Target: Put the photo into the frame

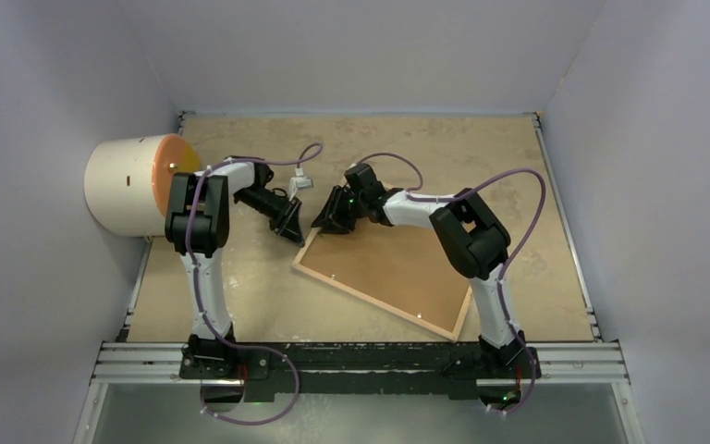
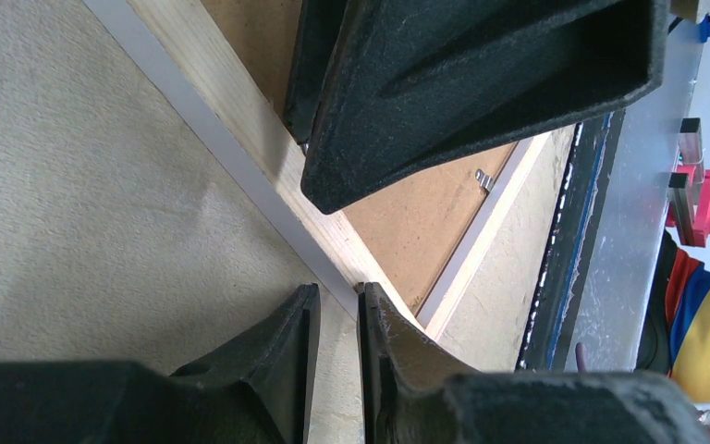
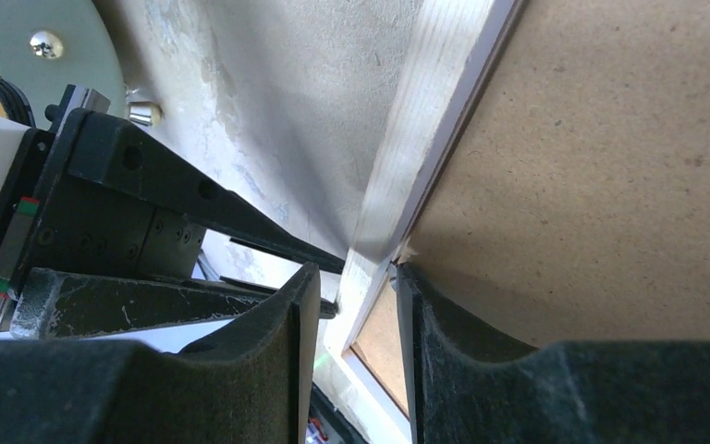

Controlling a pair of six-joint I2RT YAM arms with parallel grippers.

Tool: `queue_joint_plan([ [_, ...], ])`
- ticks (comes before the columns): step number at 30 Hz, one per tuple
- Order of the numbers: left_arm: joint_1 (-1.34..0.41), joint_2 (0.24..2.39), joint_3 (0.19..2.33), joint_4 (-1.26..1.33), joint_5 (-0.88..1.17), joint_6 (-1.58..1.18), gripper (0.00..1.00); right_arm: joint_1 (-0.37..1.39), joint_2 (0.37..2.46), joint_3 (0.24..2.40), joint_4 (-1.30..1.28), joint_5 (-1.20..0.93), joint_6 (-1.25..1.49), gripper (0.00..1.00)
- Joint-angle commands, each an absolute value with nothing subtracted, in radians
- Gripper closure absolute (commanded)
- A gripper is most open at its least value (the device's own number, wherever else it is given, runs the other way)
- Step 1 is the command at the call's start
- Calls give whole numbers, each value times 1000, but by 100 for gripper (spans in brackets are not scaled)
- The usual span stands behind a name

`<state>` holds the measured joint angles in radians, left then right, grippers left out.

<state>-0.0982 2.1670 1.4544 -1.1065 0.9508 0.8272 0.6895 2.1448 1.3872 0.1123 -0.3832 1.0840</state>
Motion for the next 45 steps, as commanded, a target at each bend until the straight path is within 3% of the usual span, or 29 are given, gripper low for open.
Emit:
queue_joint_plan([
  [1,-104,2142,1439,-1074,949,840,76,703,2154,1423,123,-408,1102,62],
  [38,-104,2123,1442,-1078,940,841,78,724,2136,1435,10,-424,1018,61],
  [45,-101,2111,1465,-1087,924,833,75,680,2038,1514,-165,-288,824,47],
])
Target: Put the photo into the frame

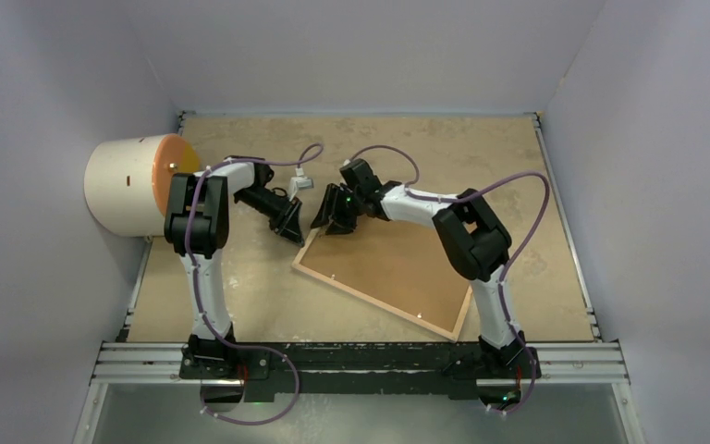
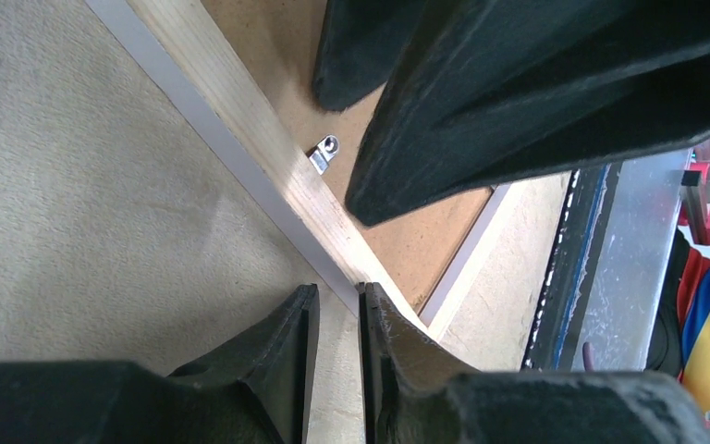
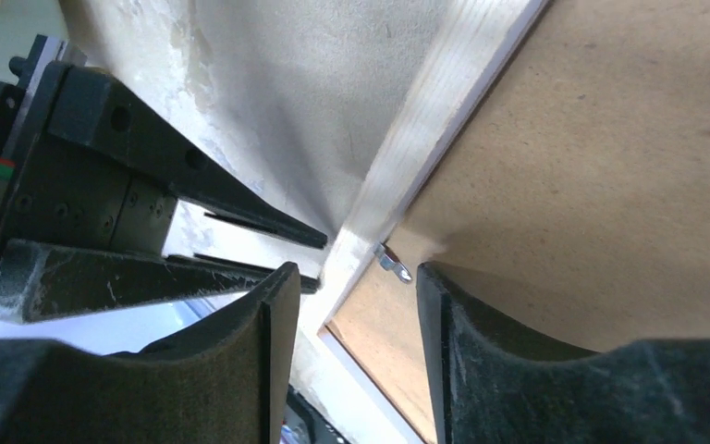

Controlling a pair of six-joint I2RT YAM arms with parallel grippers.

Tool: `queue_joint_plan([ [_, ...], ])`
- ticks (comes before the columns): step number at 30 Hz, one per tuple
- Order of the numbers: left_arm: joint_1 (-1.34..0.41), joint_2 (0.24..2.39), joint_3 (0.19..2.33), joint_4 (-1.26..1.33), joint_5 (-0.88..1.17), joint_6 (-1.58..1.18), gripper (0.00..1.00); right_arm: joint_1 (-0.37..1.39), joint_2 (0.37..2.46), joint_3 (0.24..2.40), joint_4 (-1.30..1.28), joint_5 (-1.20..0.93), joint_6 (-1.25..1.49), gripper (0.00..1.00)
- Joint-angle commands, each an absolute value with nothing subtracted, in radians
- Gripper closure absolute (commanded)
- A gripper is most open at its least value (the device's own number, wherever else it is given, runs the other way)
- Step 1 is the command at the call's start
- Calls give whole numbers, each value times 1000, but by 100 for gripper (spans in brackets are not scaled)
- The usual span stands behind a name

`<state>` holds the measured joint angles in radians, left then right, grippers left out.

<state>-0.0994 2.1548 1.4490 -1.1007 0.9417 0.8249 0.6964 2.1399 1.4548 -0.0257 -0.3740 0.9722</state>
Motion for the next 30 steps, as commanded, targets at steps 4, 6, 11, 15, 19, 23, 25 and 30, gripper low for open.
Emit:
queue_joint_plan([
  [4,-100,2097,1497,-1106,922,830,60,702,1938,1471,-231,-165,630,40],
  [6,-98,2083,1508,-1112,911,827,50,728,1884,1404,-257,-142,552,38],
  [11,-98,2029,1521,-1146,881,837,33,845,1739,1214,-308,-38,427,37],
  [15,-98,1989,1519,-1175,861,842,29,933,1639,1085,-294,-3,390,36],
  [19,-99,1935,1493,-1188,833,844,27,990,1580,1021,-291,33,377,37],
  [23,-98,1879,1467,-1195,803,842,26,1033,1571,992,-315,106,369,41],
  [25,-100,1856,1459,-1204,795,845,25,1054,1580,989,-325,141,363,42],
  [30,-99,1807,1440,-1211,779,838,25,1117,1607,988,-339,184,357,44],
])
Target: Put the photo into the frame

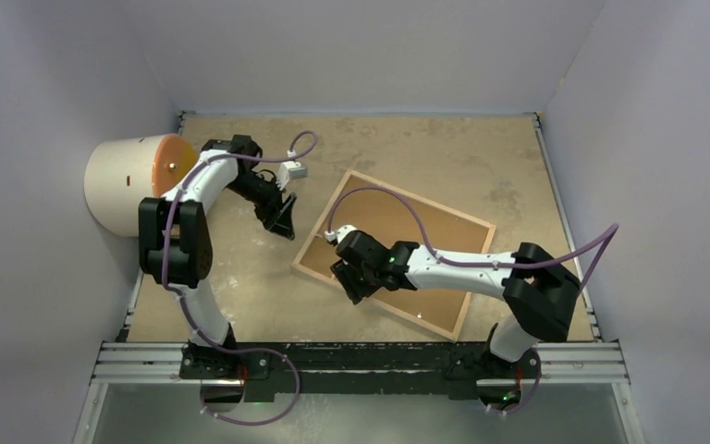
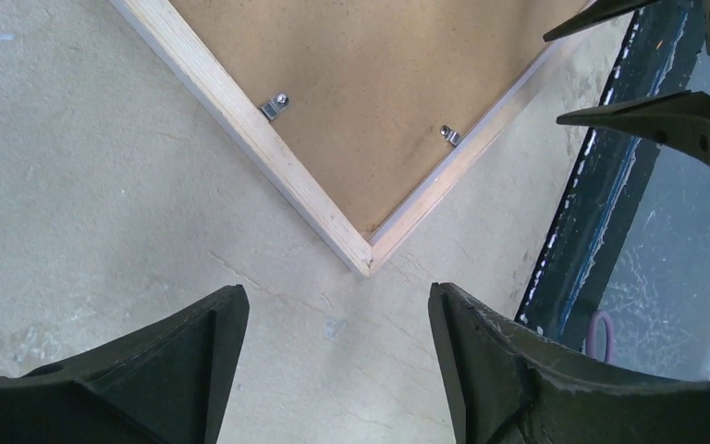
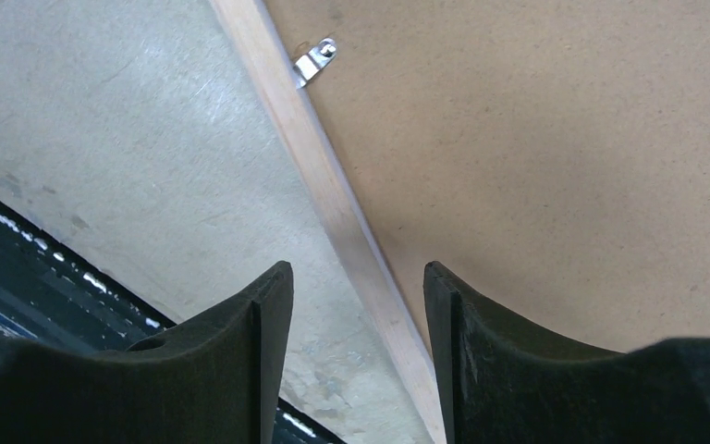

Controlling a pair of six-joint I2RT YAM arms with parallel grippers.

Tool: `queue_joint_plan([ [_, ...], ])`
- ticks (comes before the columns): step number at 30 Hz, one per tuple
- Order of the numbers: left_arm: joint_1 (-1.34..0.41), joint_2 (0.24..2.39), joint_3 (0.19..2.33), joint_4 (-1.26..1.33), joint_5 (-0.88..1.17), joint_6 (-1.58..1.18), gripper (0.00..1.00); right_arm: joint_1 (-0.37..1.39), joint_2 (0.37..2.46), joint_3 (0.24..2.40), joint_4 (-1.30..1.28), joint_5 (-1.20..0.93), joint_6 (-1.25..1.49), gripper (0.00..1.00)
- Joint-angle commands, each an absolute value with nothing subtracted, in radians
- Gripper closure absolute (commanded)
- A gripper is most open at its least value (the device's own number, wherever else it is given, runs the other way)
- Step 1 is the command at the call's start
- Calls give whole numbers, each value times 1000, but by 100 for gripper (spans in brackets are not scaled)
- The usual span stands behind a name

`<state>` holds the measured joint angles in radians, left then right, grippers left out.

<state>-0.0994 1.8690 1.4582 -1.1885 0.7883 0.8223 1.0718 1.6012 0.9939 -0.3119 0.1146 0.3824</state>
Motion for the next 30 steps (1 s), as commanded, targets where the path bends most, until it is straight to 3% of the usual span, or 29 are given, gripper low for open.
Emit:
queue_joint_plan([
  [1,-98,1799,1438,-1210,775,837,24,1129,1610,985,-342,191,357,44],
  [19,-100,1721,1387,-1195,723,851,23,1171,1671,951,-354,284,361,53],
  [20,-100,1720,1383,-1193,723,852,22,1173,1676,956,-359,288,357,56],
  [24,-100,1696,1364,-1176,721,860,22,1180,1689,997,-389,304,345,89],
  [27,-100,1645,1334,-1163,724,922,14,1180,1687,1072,-438,311,352,98],
  [30,-100,1549,1285,-1143,721,1047,12,1174,1674,1171,-490,303,349,100],
])
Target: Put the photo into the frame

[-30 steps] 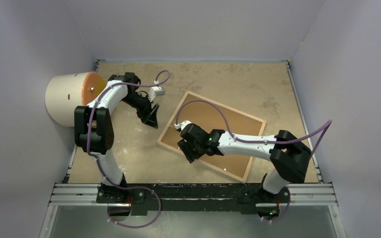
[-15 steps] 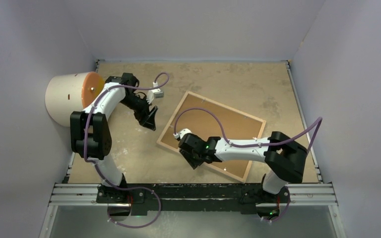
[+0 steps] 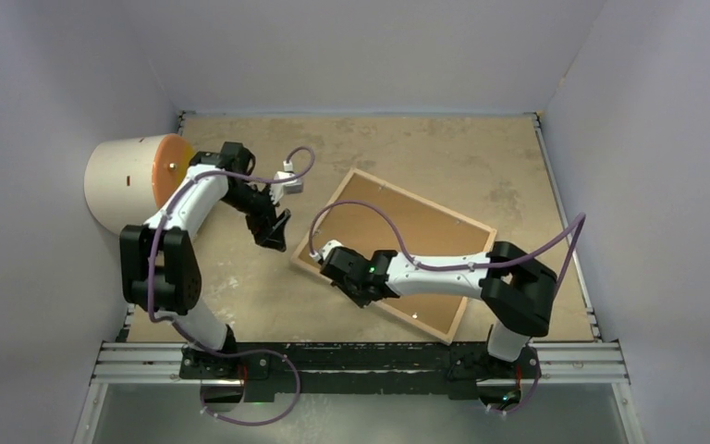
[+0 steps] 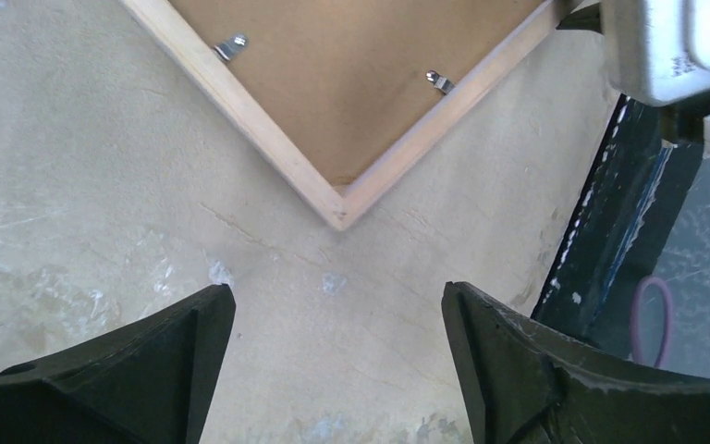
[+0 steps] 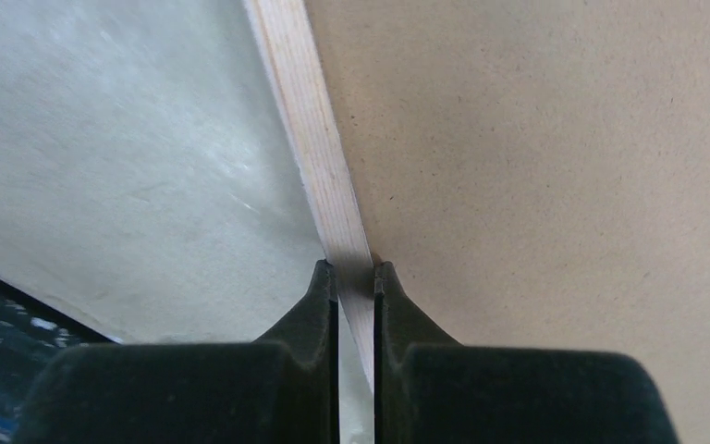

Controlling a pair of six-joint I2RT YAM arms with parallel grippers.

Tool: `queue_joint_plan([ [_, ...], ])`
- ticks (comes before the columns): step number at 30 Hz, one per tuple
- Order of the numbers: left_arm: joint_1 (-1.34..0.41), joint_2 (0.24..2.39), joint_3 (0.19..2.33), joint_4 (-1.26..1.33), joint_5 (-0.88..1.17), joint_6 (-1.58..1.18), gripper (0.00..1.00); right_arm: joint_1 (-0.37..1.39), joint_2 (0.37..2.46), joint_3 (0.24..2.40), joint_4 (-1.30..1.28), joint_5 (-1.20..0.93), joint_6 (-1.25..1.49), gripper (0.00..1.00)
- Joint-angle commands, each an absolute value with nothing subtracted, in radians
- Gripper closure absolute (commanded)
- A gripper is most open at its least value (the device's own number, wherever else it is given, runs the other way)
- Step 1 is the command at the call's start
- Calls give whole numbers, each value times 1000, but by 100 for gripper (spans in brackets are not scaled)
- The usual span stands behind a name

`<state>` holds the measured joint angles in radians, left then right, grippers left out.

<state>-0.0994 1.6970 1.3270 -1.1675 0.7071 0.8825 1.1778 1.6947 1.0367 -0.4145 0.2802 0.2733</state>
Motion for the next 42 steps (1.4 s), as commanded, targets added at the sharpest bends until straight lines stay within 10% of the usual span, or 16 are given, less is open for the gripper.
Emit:
queue_joint_plan([
  [1,-100,1507,1263,-1130,722,1099,11,1172,1670,1225,-504,297,345,100],
  [14,-103,943,925,-679,765,1582,3,1010,1584,1515,-559,-63,354,100],
  [34,-313,1086,1023,-729,551,1917,30,944,1579,1654,-649,-278,346,100],
  [40,-345,1083,1006,-607,542,1884,75,932,1580,1677,-679,-261,340,99],
  [42,-356,1098,1043,-633,536,1860,90,923,1575,1690,-701,-218,332,75],
])
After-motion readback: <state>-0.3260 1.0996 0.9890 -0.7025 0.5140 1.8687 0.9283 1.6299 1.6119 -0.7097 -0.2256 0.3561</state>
